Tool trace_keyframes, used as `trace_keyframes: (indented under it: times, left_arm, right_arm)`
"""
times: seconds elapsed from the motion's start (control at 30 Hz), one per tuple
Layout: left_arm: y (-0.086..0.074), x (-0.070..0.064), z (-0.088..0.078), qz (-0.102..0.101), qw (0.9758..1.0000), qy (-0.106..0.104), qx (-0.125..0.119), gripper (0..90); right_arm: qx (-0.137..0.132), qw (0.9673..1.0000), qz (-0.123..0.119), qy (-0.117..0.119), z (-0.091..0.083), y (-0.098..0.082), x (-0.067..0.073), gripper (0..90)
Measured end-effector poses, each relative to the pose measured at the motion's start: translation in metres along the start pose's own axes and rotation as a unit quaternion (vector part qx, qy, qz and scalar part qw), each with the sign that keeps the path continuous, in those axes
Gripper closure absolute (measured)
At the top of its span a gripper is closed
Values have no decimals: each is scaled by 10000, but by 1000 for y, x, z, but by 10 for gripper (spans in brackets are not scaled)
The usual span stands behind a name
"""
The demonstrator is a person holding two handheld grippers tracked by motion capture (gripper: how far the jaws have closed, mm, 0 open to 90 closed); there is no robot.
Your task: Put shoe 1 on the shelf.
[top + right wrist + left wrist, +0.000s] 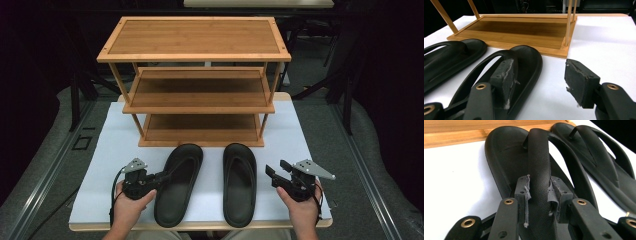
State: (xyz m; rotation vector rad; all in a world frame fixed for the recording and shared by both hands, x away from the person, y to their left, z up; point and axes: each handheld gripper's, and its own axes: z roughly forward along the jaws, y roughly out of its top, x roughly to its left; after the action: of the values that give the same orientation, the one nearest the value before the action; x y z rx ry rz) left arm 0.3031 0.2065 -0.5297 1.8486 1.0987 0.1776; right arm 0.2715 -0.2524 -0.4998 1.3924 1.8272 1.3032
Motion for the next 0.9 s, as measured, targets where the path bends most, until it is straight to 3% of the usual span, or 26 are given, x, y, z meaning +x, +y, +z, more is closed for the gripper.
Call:
trace_keyframes:
  times: [0.37,0.9]
  left_arm:
    - [1,3,-10,-113,9997,17,-224,704]
    - [4,5,-18,-171,9993,70,-330,705]
  right_arm:
    - [-57,10000,-7,-6,-1,0,-1,398]
    - [-62,10000,-2,1,-1,0,-1,399]
